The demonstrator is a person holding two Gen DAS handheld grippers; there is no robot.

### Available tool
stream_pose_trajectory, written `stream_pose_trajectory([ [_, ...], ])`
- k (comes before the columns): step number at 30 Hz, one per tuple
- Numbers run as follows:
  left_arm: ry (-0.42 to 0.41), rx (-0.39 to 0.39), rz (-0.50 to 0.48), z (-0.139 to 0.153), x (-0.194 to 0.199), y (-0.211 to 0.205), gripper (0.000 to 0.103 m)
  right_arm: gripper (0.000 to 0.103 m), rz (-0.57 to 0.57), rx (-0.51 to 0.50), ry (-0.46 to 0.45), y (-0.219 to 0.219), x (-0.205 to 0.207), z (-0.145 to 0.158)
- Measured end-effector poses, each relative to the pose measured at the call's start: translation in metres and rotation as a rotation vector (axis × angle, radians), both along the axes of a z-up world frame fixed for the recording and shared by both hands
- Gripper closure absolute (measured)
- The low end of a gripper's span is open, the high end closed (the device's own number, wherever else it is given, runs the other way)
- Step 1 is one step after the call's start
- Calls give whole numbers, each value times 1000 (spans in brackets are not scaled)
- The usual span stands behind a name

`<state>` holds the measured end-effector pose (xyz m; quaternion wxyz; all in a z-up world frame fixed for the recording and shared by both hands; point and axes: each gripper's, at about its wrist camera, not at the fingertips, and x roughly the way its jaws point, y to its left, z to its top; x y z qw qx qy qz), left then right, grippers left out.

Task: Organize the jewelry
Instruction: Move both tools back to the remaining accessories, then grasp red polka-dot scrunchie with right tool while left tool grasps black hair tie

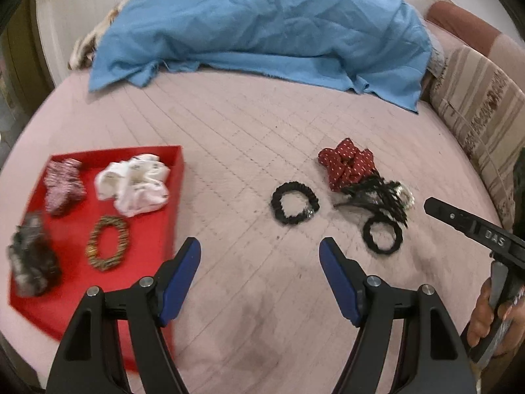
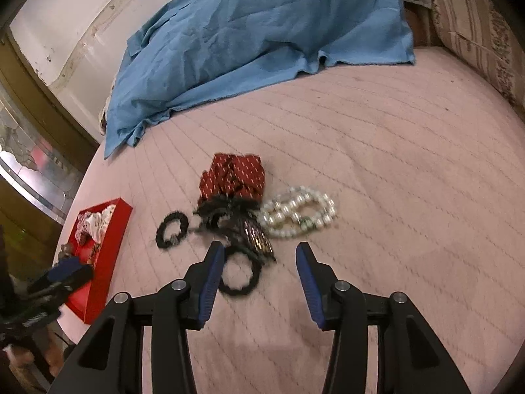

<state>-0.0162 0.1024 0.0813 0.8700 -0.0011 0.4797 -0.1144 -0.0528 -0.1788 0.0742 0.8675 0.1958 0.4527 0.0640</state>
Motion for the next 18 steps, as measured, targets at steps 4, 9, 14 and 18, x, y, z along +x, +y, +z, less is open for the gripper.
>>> stream_pose_trajectory([
  [4,36,-49,9,-18,27,-5,30,48,11,-2,-8,5,26,0],
  [9,68,-56,6,-43,53,-14,38,48,45,-17,-1,16,66,-7],
  [14,94,-68,-3,-59,67,-20,40,48,69,-23,40,24,97,-23],
  [18,83,-68,-9,-64,72,-24,40,48,79,-25,74,29,113,-38],
])
